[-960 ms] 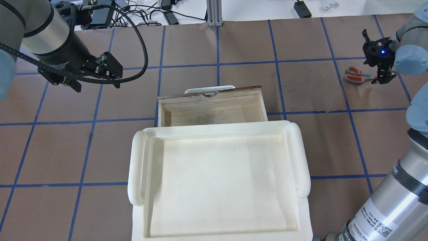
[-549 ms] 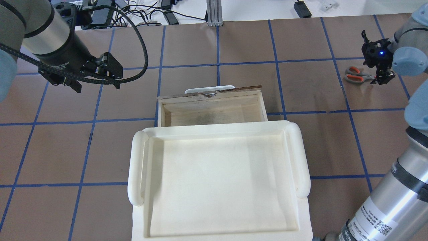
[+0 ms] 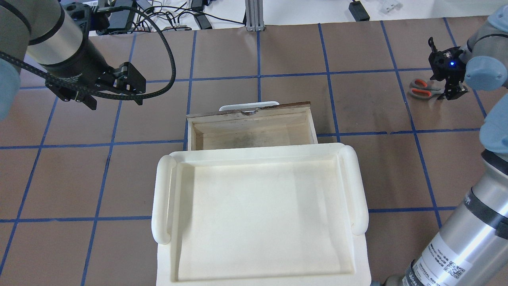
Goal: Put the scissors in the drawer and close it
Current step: 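Close the right gripper on the scissors' blade end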
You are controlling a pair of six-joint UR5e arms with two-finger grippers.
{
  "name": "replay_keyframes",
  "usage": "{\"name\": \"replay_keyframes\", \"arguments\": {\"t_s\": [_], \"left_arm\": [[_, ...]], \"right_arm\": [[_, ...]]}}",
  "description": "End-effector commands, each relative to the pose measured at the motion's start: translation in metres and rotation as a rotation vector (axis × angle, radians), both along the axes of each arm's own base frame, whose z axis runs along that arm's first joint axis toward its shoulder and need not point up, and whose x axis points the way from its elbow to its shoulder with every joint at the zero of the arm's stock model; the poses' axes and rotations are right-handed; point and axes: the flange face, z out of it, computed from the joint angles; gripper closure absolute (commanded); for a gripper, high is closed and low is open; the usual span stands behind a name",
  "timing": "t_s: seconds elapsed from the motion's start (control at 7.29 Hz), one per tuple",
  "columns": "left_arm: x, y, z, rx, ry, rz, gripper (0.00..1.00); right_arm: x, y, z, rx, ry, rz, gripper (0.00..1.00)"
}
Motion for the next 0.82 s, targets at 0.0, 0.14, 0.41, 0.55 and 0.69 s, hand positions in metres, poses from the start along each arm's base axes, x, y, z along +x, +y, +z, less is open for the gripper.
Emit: {"name": "replay_keyframes", "arguments": {"t_s": [0.0,0.14,0.41,0.55,0.69], "left_arm": [[0.0,0.0,0.0,0.0,0.0,0.0,0.0],[0.0,0.0,0.0,0.0,0.0,0.0,0.0],[0.0,0.0,0.0,0.0,0.0,0.0,0.0],[0.0,0.0,0.0,0.0,0.0,0.0,0.0],[0.0,0.0,0.0,0.0,0.0,0.0,0.0]], "right_arm": [[0.0,0.0,0.0,0.001,0.007,0.045,1.0],[0.0,-0.001,0.001,-0.001,0.008,0.074,1.0],[0.0,-0.001,0.015,-0.015,0.013,0.085,1.0],[0.002,0.0,0.033,-0.037,0.014,0.085,1.0],[0.004,0.003,0.055,-0.053,0.023,0.084,1.0]]}}
